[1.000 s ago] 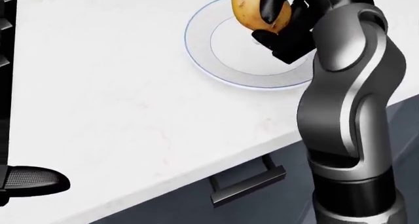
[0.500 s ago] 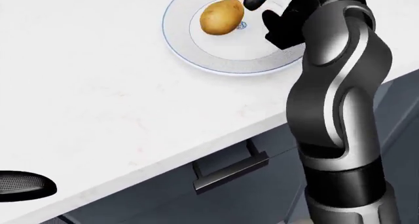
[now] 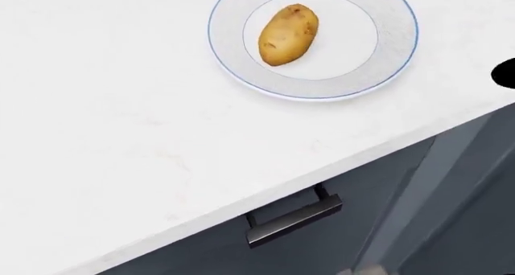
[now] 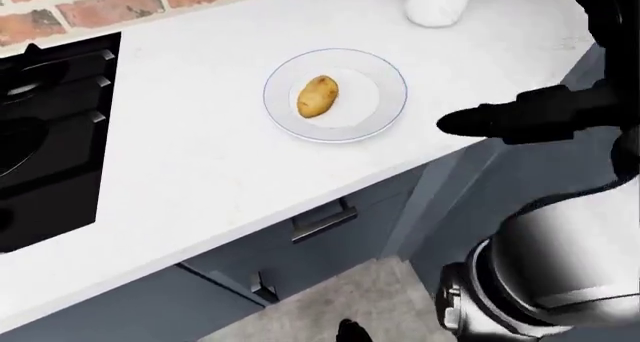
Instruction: Pick the potato from the oven and place it on the plate on the counter.
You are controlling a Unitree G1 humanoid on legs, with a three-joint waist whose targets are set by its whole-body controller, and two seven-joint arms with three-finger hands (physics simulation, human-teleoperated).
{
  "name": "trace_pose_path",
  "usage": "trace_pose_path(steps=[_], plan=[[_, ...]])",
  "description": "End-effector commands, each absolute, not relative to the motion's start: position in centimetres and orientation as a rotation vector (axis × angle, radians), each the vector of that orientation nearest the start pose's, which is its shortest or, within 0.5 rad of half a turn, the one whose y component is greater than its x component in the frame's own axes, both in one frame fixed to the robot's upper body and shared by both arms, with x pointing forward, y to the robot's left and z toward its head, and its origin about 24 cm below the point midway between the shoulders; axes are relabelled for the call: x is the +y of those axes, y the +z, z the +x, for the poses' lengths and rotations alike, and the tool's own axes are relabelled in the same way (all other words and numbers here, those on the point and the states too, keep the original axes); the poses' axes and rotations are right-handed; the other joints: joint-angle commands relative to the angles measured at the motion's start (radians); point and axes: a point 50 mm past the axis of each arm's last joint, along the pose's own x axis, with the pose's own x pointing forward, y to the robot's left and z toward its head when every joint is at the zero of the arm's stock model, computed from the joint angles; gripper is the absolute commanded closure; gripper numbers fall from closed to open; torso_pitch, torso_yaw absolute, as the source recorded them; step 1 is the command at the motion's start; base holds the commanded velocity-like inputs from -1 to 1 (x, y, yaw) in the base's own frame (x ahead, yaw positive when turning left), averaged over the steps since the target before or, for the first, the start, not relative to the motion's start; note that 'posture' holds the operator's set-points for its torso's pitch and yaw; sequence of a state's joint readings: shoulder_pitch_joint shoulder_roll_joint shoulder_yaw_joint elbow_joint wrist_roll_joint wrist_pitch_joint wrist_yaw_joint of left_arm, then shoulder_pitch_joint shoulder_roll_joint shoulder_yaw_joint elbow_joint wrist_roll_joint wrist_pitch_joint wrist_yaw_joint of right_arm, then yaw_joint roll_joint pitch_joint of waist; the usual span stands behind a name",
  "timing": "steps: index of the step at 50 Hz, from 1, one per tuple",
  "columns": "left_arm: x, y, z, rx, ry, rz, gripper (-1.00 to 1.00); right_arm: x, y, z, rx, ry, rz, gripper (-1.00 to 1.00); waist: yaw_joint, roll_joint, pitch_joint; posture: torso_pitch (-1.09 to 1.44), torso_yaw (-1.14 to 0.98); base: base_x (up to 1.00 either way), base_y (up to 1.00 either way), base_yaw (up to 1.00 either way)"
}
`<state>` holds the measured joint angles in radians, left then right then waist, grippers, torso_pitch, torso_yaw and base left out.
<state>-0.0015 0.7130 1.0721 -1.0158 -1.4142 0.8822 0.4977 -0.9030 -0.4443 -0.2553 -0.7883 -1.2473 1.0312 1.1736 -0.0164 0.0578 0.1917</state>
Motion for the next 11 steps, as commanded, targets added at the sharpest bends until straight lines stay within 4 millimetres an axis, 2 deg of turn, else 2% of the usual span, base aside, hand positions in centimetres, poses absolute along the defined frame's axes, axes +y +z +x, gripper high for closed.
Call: trace_pose_path(steps=[1,6,11], plan=[[25.1,28.0,13.1,-0.435,0.165,-0.004,-1.00,-23.5,34.7,18.2,-0.344,-0.380,-0.705,-1.00,-0.004,-0.004,-0.022,0.20,0.00,0.00,0.00,0.00],[25.4,28.3,12.3,-0.447,0.189,0.032,-1.00,-26.5,33.9,15.8,-0.315,-0.427,-0.692,-1.00,0.008,-0.012,-0.022,0.20,0.00,0.00,0.00,0.00],[25.9,28.7,11.5,-0.461,0.245,0.075,-1.00,-28.3,33.0,13.4,-0.314,-0.447,-0.683,-1.00,0.010,-0.026,-0.019,0.20,0.00,0.00,0.00,0.00]])
